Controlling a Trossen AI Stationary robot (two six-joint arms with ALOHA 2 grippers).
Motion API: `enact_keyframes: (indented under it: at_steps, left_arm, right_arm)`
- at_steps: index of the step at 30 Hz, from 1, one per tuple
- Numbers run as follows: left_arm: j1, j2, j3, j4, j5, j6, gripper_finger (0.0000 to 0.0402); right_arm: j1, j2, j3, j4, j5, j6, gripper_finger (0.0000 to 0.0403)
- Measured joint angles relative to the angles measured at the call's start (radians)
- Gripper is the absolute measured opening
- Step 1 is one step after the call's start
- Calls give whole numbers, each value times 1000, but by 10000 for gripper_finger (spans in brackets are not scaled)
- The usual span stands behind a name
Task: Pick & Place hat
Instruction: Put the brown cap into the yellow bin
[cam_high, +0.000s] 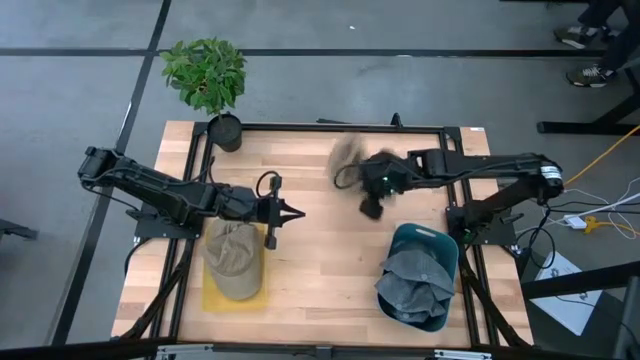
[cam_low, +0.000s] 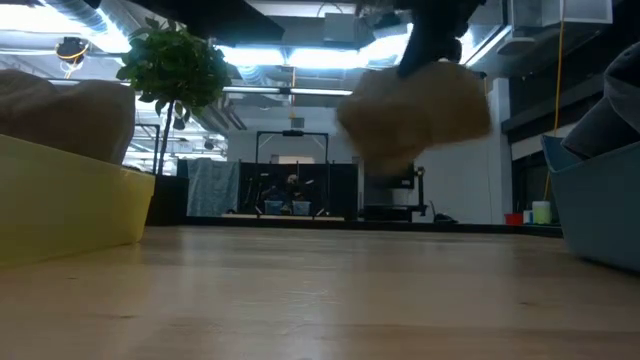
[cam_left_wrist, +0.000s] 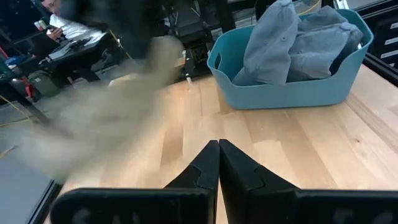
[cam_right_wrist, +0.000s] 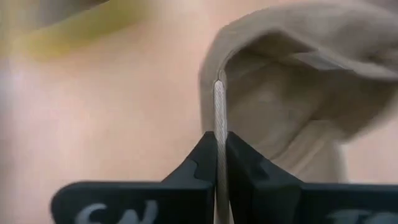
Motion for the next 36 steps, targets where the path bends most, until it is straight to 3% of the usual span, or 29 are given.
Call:
enact_keyframes:
  at_steps: [2, 4, 6, 10, 12, 16, 22, 32, 36]
  left_arm:
    - [-4, 0, 0, 1, 0, 0, 8]
    - [-6, 0, 0, 2, 0, 0, 8]
    - [-6, 0, 0, 3, 0, 0, 6]
    - [-6, 0, 0, 5, 0, 0, 3]
    - [-5, 0, 0, 5, 0, 0, 2]
    - [-5, 0, 0, 4, -21, -7, 6]
    - [-5, 0, 0, -3, -159, 71, 26]
    - [-5, 0, 48, -7, -284, 93, 144]
    - [-5, 5, 51, -7, -384, 185, 195]
  right_arm:
    - [-7, 15, 0, 1, -275, -21, 16]
    - [-4, 20, 0, 15, -330, -38, 16]
    - [1, 16, 0, 25, -233, -23, 16]
    - [-4, -5, 0, 27, 190, 2, 20]
    - [-4, -20, 0, 38, 291, -9, 24]
    - [-18, -31, 0, 95, 176, -22, 18]
    - [-19, -46, 8, 203, 12, -33, 16]
    - [-21, -51, 120, 221, 7, -77, 16]
    - [-21, -51, 156, 216, 7, -88, 21]
